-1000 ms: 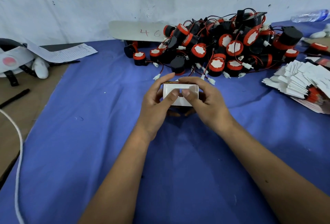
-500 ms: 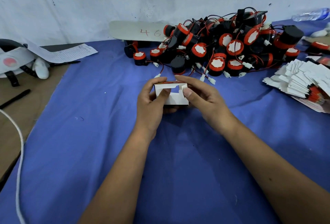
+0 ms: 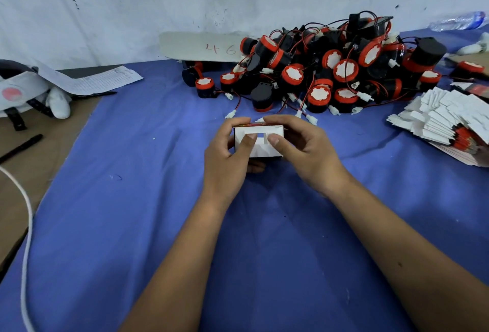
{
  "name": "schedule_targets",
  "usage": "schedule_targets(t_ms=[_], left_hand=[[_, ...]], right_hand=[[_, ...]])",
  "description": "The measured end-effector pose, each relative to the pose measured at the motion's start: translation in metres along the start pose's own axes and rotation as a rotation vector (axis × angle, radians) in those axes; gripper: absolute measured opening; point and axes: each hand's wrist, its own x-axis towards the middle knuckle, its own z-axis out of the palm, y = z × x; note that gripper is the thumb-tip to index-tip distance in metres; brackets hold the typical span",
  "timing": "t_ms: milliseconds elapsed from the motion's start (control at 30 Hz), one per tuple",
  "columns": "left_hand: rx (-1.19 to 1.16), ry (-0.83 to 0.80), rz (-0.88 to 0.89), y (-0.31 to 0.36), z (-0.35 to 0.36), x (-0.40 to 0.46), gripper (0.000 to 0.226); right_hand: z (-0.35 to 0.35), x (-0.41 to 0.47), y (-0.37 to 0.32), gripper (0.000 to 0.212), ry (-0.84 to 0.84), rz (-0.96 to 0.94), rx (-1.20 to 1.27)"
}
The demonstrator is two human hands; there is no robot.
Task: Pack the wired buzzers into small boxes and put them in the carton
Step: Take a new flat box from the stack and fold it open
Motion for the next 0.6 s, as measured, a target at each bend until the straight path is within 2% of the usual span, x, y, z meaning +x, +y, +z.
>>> schedule_targets(t_ms=[133, 267, 400, 500, 600], left_hand=[[0.052, -0.116, 0.117, 0.0033, 0.0011, -0.0028, 0.032], [0.051, -0.139, 0.085, 0.0005, 0.0024, -0.0037, 0.048], [-0.092, -0.154, 0.049, 0.0052, 0.0032, -0.0040, 0.058], [-0.201, -0.209, -0.007, 0.0080, 0.0027, -0.0037, 0.054], [-0.248, -0.178, -0.018, 0.0066, 0.0006, -0.0011, 0.047]], right_hand=[[-0.0023, 0.0016, 0.0018, 0.026, 0.096, -0.009, -0.042], [-0.0020, 0.0027, 0.0018, 0.026, 0.153, -0.016, -0.078], [0.0017, 0.0013, -0.0014, 0.038, 0.156, -0.087, -0.216], [0.0016, 0.0014, -0.0033, 0.041, 0.131, -0.143, -0.330], [0.0017, 0.0010, -0.0051, 0.043, 0.055, -0.101, -0.317]])
